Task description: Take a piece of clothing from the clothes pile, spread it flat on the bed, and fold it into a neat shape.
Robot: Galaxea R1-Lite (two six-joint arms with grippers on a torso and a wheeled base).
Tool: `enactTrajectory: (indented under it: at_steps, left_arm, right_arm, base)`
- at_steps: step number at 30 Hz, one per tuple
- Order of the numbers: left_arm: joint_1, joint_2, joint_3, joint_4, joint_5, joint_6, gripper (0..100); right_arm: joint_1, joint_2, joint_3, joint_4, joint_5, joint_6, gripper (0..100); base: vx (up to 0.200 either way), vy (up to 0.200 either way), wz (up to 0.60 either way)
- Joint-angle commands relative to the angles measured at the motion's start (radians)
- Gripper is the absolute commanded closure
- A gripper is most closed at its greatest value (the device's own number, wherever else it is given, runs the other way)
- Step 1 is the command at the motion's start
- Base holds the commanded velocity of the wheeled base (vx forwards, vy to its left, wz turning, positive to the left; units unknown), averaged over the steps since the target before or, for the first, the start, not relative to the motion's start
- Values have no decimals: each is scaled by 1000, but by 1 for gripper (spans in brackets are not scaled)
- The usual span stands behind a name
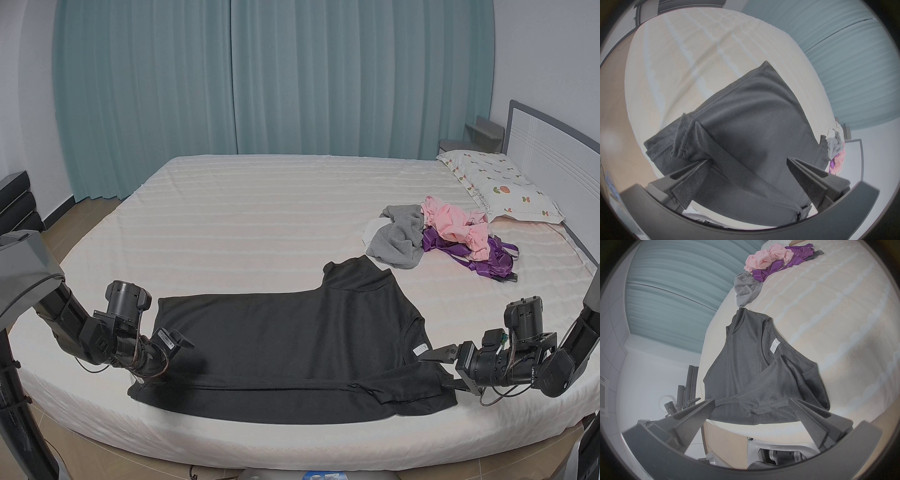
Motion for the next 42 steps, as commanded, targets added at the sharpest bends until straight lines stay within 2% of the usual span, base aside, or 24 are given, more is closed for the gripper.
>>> enactTrajectory:
  at_steps: [1, 5, 11, 17, 24, 30, 34, 42]
  left_arm:
    - [22, 14, -32, -14, 7, -8, 0]
    - [23, 11, -26, -96, 10, -63, 0]
    - [54, 15, -35, -150, 21, -81, 0]
    - [74, 11, -26, -235, 29, -144, 0]
    - [129, -29, 9, -253, -4, -152, 0]
    - [151, -61, 35, -245, -27, -118, 0]
    - [168, -74, 60, -218, -14, -1, 0]
    - [152, -66, 75, -179, -21, 41, 0]
  right_arm:
    - [0, 2, -1, 0, 1, 0, 0]
    - [0, 14, -3, -2, -1, -1, 0]
    - [0, 14, -3, -2, -1, -1, 0]
    - [0, 14, -1, -2, 1, -1, 0]
    - [0, 12, -1, -2, -1, -1, 0]
    - [0, 11, 1, -2, -1, -1, 0]
    - [0, 11, 1, -2, -1, -3, 0]
    - [0, 12, 1, -2, -1, -3, 0]
  base:
    - [0, 0, 0]
    - [0, 0, 0]
    - [0, 0, 0]
    - [0, 0, 0]
    - [0, 0, 0]
    - [0, 0, 0]
    - [0, 0, 0]
    - [0, 0, 0]
